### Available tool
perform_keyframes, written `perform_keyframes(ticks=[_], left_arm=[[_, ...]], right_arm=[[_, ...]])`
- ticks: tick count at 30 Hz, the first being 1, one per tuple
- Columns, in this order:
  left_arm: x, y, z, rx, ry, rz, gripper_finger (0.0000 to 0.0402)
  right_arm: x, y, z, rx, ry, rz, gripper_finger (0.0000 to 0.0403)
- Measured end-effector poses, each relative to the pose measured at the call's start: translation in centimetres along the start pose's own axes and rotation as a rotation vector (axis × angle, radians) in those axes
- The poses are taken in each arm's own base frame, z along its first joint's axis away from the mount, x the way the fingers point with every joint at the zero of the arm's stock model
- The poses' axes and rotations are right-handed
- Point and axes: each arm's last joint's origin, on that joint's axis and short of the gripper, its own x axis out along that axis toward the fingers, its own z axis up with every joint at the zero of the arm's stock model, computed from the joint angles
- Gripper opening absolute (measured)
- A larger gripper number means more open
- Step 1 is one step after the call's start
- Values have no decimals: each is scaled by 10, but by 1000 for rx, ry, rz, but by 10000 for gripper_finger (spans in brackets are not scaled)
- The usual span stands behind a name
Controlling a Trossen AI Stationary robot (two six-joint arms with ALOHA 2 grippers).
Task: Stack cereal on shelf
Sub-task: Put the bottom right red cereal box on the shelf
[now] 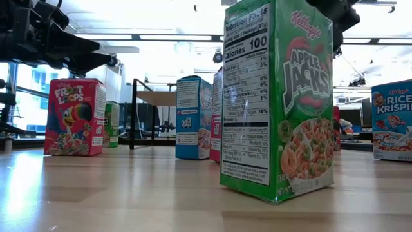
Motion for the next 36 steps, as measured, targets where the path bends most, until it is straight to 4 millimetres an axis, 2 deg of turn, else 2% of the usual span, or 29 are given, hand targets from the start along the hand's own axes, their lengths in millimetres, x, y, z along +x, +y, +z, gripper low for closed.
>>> perform_keyframes(ticks=[14,18,26,36], left_arm=[[0,0,0,0,0,0,270],[0,0,0,0,0,0,270],[0,0,0,0,0,0,270],[0,0,0,0,0,0,270]], right_arm=[[0,0,1,52,-11,-3,167],[0,0,1,80,-10,-3,143],[-15,-1,4,174,-16,-23,148],[-56,-4,8,287,-54,-99,149]])
